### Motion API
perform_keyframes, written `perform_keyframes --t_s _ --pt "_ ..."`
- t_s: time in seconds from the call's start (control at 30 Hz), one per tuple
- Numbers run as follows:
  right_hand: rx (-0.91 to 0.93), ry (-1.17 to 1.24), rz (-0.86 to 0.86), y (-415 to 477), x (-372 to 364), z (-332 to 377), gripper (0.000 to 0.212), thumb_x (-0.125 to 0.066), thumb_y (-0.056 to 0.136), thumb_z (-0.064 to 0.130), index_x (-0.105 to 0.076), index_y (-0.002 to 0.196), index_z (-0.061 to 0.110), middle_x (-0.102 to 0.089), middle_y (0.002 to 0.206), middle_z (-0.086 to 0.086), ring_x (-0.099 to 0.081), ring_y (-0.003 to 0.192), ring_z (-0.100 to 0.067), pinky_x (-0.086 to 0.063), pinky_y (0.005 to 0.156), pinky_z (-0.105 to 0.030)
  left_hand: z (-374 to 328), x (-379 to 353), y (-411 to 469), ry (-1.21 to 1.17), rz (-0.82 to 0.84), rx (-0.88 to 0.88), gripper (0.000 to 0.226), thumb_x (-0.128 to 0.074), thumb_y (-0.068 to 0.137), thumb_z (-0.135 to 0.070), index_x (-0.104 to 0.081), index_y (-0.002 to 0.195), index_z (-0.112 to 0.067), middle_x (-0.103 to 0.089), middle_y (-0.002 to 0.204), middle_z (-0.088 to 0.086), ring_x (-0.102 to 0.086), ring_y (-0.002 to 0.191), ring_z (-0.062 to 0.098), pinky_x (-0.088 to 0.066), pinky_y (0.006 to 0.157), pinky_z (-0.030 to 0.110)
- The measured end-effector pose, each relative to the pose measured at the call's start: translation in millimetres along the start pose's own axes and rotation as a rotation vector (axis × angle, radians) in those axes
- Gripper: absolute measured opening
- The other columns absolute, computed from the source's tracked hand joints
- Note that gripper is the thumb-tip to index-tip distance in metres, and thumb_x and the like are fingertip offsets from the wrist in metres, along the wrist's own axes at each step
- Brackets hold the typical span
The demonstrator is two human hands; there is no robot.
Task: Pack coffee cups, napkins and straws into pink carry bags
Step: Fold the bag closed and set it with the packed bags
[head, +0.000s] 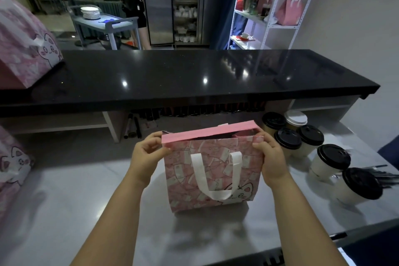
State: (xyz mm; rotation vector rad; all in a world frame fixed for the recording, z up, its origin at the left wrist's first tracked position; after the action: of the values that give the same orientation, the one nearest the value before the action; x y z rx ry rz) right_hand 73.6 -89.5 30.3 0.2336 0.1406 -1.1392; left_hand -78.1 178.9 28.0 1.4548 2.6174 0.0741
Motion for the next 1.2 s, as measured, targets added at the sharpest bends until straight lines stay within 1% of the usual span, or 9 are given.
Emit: perform_keyframes --t_s 0.07,0.17,0.33,0.47,0.6,0.77,0.9,1.07,1.2 --pt "0.013 -0.053 -0.061 0.1 0.4 2.5 0.023 -0.055 0.083 0.006 -0.070 0.077 0.024 -0.072 0.087 0.001 -0.068 0.080 -0.016 -0.055 0.066 -0.028 -0.6 -0.8 -0.8 -0.013 -0.027 -0.017 0.027 -0.071 0.078 0.009 -0.075 0.071 -0.016 -0.071 0.099 -0.001 -0.069 0.088 0.012 -0.056 0.069 0.021" --pt "0.065 -0.129 -0.182 -1.1 1.5 -1.7 0.034 -0.056 0.090 -0.003 -0.066 0.074 0.025 -0.067 0.074 0.006 -0.063 0.070 -0.009 -0.052 0.063 -0.028 1.0 -0.7 0.4 0.007 -0.094 -0.002 0.022 -0.077 0.072 0.004 -0.066 0.065 -0.013 -0.073 0.090 0.001 -0.070 0.083 0.015 -0.056 0.067 0.022" --pt "0.209 -0.234 -0.186 -6.5 -0.2 -0.8 0.040 -0.065 0.086 -0.008 -0.053 0.102 0.026 -0.068 0.080 0.009 -0.064 0.077 -0.005 -0.054 0.068 -0.020 -0.9 1.2 0.0 0.071 -0.130 -0.009 0.034 -0.080 0.072 -0.001 -0.055 0.083 -0.022 -0.071 0.086 -0.001 -0.069 0.082 0.014 -0.057 0.065 0.022" --pt "0.468 -0.624 -0.007 -11.7 3.0 11.0 0.045 -0.063 0.084 -0.011 -0.055 0.110 0.026 -0.062 0.105 0.012 -0.062 0.097 -0.009 -0.051 0.083 -0.017 -10.6 -1.2 -5.5 0.410 -0.053 -0.207 0.043 -0.075 0.076 0.006 -0.063 0.087 -0.034 -0.067 0.098 -0.015 -0.063 0.097 0.006 -0.056 0.073 0.022" --pt "0.625 -0.917 0.041 -20.6 7.8 16.9 0.032 -0.071 0.078 -0.008 -0.068 0.103 0.011 -0.061 0.115 0.003 -0.056 0.111 -0.014 -0.046 0.099 -0.026 -22.8 1.3 -13.6 0.836 0.062 -0.494 0.024 -0.076 0.079 -0.015 -0.072 0.095 -0.031 -0.062 0.108 -0.020 -0.053 0.106 0.002 -0.048 0.092 0.037" --pt "0.800 -1.225 -0.132 -25.9 -15.8 27.6 0.025 -0.083 0.074 0.017 -0.074 0.096 0.008 -0.072 0.104 -0.004 -0.061 0.104 -0.030 -0.042 0.100 -0.050 -36.4 -20.4 -18.5 1.092 -0.023 -0.570 0.017 -0.064 0.080 -0.043 -0.072 0.088 -0.031 -0.067 0.100 -0.016 -0.057 0.101 0.013 -0.036 0.090 0.043" --pt "0.671 -1.320 0.052 -24.0 -63.2 27.0 0.033 -0.077 0.077 0.016 -0.069 0.109 0.017 -0.070 0.097 0.004 -0.062 0.095 -0.023 -0.037 0.103 -0.051 -39.6 -65.4 -13.1 1.128 0.017 -0.530 0.025 -0.076 0.078 -0.033 -0.066 0.101 -0.031 -0.066 0.090 -0.016 -0.060 0.091 0.012 -0.029 0.086 0.034" --pt "0.607 -1.423 0.107 -21.7 -88.8 20.8 0.012 -0.065 0.081 0.005 -0.066 0.083 0.017 -0.063 0.077 0.001 -0.057 0.075 -0.025 -0.039 0.074 -0.038 -31.9 -88.2 -12.8 1.220 0.038 -0.545 0.015 -0.059 0.091 -0.024 -0.072 0.099 -0.028 -0.070 0.095 -0.010 -0.060 0.094 0.018 -0.029 0.087 0.036" --pt "0.531 -1.397 0.075 -16.1 -66.8 26.8 0.011 -0.061 0.087 0.017 -0.068 0.079 0.020 -0.064 0.076 0.006 -0.054 0.075 -0.021 -0.032 0.071 -0.035 -32.0 -62.9 -15.2 1.242 -0.056 -0.531 0.006 -0.067 0.089 -0.026 -0.073 0.088 -0.026 -0.069 0.083 -0.010 -0.061 0.083 0.019 -0.029 0.082 0.038"
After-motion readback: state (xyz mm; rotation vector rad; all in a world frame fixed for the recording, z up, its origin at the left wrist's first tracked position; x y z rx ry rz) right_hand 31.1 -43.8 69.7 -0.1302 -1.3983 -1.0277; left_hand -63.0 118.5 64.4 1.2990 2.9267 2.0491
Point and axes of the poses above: each hand's wrist, its own y-axis towards the middle knuckle, its own x-axis out of the back of the hand, z = x × y, the point moved 1 cm from there along y, towards the middle knuckle
